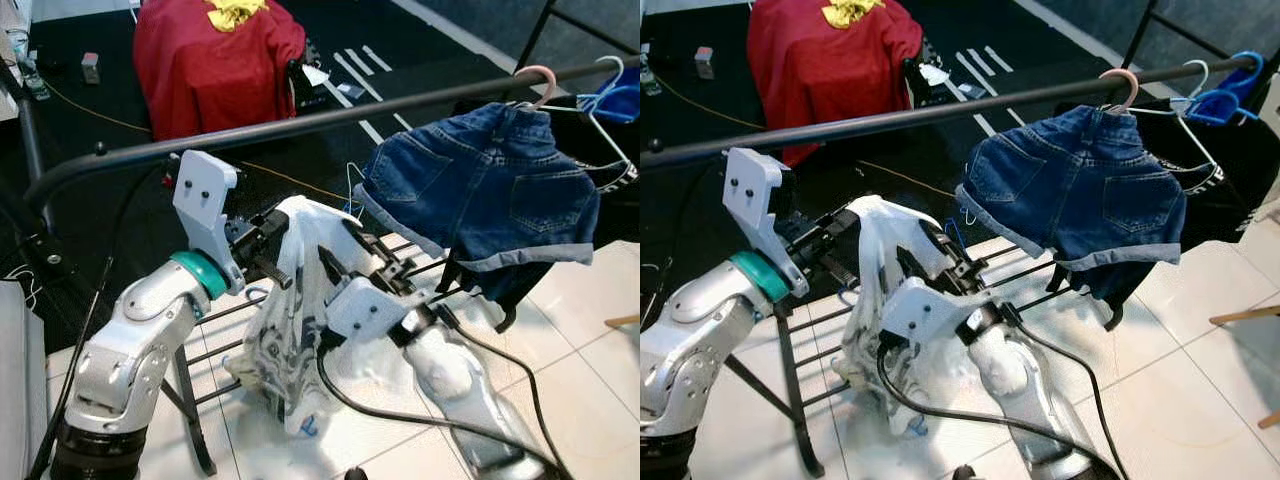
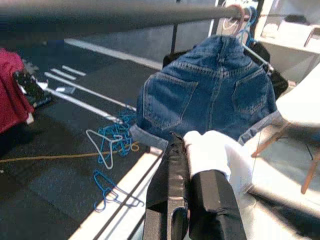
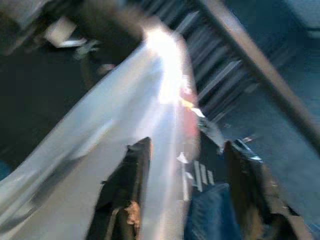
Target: Hang hanger
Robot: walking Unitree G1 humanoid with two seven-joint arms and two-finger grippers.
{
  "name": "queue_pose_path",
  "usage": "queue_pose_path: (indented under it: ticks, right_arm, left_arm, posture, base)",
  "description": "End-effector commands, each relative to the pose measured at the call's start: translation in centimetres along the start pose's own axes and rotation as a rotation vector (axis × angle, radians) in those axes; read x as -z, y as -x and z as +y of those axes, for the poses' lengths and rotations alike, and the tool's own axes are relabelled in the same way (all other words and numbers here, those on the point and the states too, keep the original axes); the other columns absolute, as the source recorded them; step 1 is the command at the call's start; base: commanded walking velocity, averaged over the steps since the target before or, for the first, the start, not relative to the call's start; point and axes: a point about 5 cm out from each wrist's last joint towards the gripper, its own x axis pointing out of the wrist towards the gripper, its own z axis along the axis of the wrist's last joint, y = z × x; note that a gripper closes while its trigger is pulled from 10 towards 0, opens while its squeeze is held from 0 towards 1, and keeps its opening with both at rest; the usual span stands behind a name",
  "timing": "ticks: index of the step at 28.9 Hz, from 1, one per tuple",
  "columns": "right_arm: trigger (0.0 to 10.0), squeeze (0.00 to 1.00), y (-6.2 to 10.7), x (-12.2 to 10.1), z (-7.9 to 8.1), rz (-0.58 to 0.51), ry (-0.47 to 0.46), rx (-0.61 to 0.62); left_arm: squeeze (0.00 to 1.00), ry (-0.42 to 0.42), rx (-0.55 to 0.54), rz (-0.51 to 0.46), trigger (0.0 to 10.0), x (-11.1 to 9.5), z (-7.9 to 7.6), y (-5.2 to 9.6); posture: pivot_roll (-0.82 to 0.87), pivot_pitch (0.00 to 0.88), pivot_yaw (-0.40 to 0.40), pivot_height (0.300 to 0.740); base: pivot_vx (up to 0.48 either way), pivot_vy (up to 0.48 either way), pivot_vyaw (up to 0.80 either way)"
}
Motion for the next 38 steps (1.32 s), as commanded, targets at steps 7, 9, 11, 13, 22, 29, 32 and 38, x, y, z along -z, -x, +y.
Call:
queue_pose_path:
  ticks: [7, 9, 11, 13, 22, 29, 32, 38]
  right_arm:
    - [10.0, 1.0, 1.4, 3.1, 0.4, 0.15, -0.079, -0.057]
    - [10.0, 1.0, 1.4, 3.7, 0.7, 0.173, -0.092, -0.106]
    - [10.0, 1.0, 1.3, 4.2, 0.9, 0.19, -0.104, -0.149]
    - [10.0, 0.0, 1.2, 4.8, 1.1, 0.202, -0.137, -0.199]
    - [10.0, 0.0, 1.4, 4.8, 2.0, 0.206, -0.315, -0.313]
    - [10.0, 0.0, 2.1, 3.2, 4.1, 0.159, -0.57, -0.414]
    - [10.0, 0.0, 2.0, 3.1, 4.3, 0.15, -0.619, -0.418]
    - [10.0, 0.0, 1.2, 4.6, 4.8, 0.197, -0.604, -0.402]
  left_arm:
    - [0.0, -0.013, 0.017, -0.025, 0.0, -0.3, -0.3, -0.1]
    - [0.0, -0.012, 0.02, -0.03, 0.0, -0.4, -0.4, -0.1]
    - [0.0, -0.012, 0.023, -0.035, 0.0, -0.5, -0.5, -0.1]
    - [0.0, -0.009, 0.03, -0.045, 0.0, -0.7, -0.6, 0.0]
    - [0.0, -0.004, 0.058, -0.068, 0.0, -1.1, -0.9, 0.0]
    - [0.0, 0.005, 0.074, -0.099, 0.0, -1.6, -1.4, -0.5]
    - [0.0, 0.008, 0.081, -0.103, 0.0, -1.6, -1.6, -0.5]
    - [0.0, 0.018, 0.101, -0.123, 0.0, -2.1, -2.0, -0.6]
  posture:
    - [-0.11, 0.2, 0.074, 0.74]
    - [-0.11, 0.197, 0.072, 0.74]
    - [-0.11, 0.192, 0.069, 0.74]
    - [-0.1, 0.191, 0.069, 0.74]
    - [-0.1, 0.181, 0.065, 0.74]
    - [-0.1, 0.174, 0.065, 0.74]
    - [-0.1, 0.172, 0.065, 0.74]
    - [-0.09, 0.176, 0.065, 0.74]
  base:
    - [0.0, 0.0, 0.0]
    - [0.0, 0.0, 0.0]
    - [0.0, 0.0, 0.0]
    - [0.0, 0.0, 0.0]
    - [0.0, 0.0, 0.0]
    - [0.0, 0.0, 0.0]
    - [0.0, 0.0, 0.0]
    - [0.0, 0.0, 0.0]
